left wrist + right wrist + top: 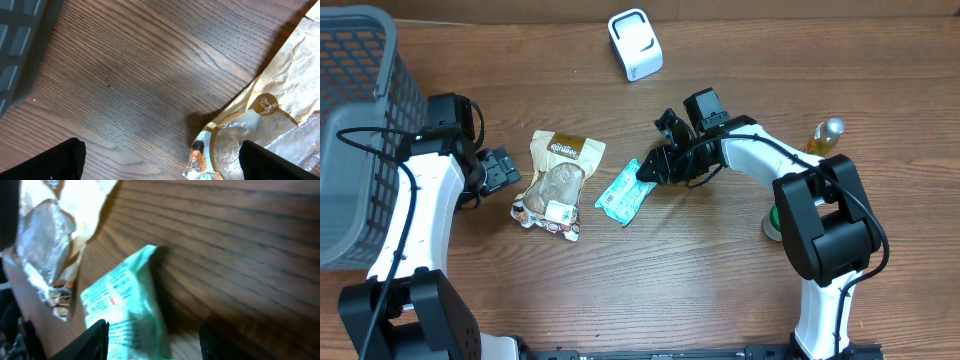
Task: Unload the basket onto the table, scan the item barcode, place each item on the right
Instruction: 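Lift the tissue pack and hold it in front of the white scanner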
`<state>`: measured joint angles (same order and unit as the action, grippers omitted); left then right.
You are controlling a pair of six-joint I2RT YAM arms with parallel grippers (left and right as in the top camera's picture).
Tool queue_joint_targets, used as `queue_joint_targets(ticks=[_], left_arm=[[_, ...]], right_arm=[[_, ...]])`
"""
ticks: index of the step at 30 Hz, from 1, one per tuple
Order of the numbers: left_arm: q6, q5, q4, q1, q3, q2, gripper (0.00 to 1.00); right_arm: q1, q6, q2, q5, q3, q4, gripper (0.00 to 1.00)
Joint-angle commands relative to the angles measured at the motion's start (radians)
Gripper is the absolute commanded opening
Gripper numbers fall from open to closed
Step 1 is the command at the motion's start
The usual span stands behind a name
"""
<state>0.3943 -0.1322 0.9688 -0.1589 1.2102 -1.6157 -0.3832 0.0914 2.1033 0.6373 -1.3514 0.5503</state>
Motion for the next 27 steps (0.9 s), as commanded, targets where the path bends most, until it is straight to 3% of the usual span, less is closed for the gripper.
queue_joint_targets(ticks=[1,9,14,16,19,21,27], left_arm=[[0.013,-0.006,-0.001,-0.005,-0.002,0.018,1.00],[0.013,-0.006,-0.001,-0.005,-0.002,0.018,1.00],[0.013,-0.006,-0.001,-0.005,-0.002,0.018,1.00],[0.013,-0.006,-0.001,-0.005,-0.002,0.018,1.00],[0.013,-0.006,-0.001,-0.005,-0.002,0.018,0.99],[0.013,-0.006,-0.001,-0.005,-0.002,0.018,1.00],[0.013,-0.006,-0.001,-0.005,-0.002,0.018,0.99]], right_arm=[[-0.026,0.040,0.007,-0.080,0.010,-0.004,0.56],[-0.056,0.128,0.038,-0.086,0.010,-0.028,0.53],[-0.056,0.144,0.060,-0.077,0.010,-0.033,0.38],[-0.055,0.145,0.059,-0.050,0.009,-0.037,0.27],[-0.042,0.135,0.049,0.059,0.007,-0.053,0.23],[-0.021,0.112,0.024,0.118,0.007,-0.056,0.13],[0.035,0.056,-0.058,0.240,0.007,-0.051,0.10]])
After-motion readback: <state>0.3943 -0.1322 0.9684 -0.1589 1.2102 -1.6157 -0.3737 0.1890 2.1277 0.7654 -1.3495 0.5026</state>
